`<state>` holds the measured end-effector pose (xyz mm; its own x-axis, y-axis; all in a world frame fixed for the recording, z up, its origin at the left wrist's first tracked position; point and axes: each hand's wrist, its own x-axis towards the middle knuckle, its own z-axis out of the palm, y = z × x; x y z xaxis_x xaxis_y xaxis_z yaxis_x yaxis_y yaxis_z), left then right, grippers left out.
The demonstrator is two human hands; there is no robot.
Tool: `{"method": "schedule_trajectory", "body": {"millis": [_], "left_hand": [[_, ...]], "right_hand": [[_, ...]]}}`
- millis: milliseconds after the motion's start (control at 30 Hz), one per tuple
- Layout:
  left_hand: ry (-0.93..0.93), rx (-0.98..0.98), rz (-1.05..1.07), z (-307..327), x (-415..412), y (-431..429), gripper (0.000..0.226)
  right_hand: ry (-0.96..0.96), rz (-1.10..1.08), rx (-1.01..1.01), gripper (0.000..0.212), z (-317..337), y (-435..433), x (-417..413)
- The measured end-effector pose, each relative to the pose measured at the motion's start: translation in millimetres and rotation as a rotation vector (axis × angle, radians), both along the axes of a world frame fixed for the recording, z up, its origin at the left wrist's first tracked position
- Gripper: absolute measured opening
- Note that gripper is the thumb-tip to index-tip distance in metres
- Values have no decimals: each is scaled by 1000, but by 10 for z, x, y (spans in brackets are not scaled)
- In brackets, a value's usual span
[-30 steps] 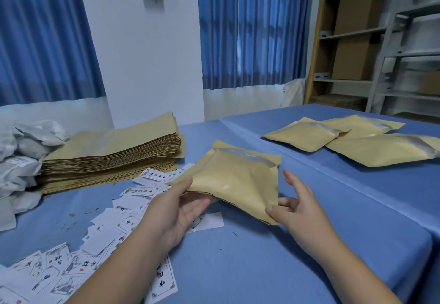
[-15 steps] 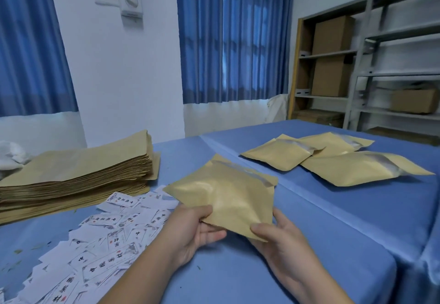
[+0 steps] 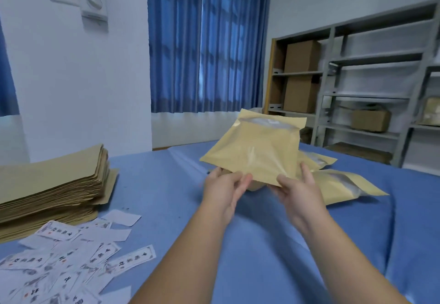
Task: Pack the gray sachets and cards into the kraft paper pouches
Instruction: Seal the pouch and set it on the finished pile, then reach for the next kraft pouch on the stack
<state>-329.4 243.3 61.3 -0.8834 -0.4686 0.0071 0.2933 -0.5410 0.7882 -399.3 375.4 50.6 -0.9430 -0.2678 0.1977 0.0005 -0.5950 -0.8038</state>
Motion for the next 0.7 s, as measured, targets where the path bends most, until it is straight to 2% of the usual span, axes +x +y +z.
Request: {"method": "schedule_trajectory", "body": {"millis": [100, 167, 233, 400, 533, 700], "left_hand": [[-47, 9, -29, -66, -123, 168, 28], [-85, 17, -56, -151, -51, 187, 28], [-103, 67, -44, -237, 65, 136, 27], [-223, 107, 38, -353, 419, -8, 6], [-265, 86, 79, -275, 725, -215, 4], [-263, 23, 226, -154, 1245, -682, 8]], "right_hand": [[-226, -61, 33, 39, -99, 204, -403], [-379, -92, 142, 40, -222, 312, -508], [-441, -103, 197, 37, -324, 353, -519], [-481, 6, 237, 20, -477, 124, -309], [-416, 172, 337, 12, -437, -301, 34], [-277, 430, 489, 11, -283, -999, 624]]}}
